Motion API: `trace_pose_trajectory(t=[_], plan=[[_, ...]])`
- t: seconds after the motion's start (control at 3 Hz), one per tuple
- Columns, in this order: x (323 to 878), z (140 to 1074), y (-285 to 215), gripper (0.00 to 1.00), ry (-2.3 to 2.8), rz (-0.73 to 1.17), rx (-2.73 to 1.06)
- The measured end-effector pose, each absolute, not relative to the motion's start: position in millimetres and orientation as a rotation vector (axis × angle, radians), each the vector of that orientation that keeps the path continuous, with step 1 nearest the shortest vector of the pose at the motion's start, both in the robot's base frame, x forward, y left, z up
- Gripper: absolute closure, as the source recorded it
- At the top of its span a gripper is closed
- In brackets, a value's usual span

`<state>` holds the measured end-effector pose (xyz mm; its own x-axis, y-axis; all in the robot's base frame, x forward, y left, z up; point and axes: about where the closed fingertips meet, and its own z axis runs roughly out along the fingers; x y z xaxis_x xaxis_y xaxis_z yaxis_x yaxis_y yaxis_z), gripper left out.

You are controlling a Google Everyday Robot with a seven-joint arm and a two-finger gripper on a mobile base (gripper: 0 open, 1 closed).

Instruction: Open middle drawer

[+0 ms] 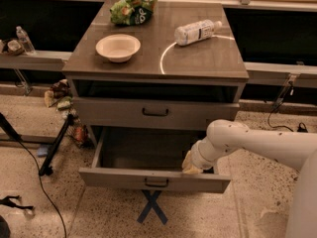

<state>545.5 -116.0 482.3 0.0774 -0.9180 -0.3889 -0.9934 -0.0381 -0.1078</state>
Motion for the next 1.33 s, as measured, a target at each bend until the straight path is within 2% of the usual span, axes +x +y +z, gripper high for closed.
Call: trace_pose_trajectory(t=[0.33, 1.33], plan=[[565, 482, -120, 0.99, 1.894, 0.252, -2.01], [584, 436, -124, 1.0, 1.899, 0.138, -1.95]])
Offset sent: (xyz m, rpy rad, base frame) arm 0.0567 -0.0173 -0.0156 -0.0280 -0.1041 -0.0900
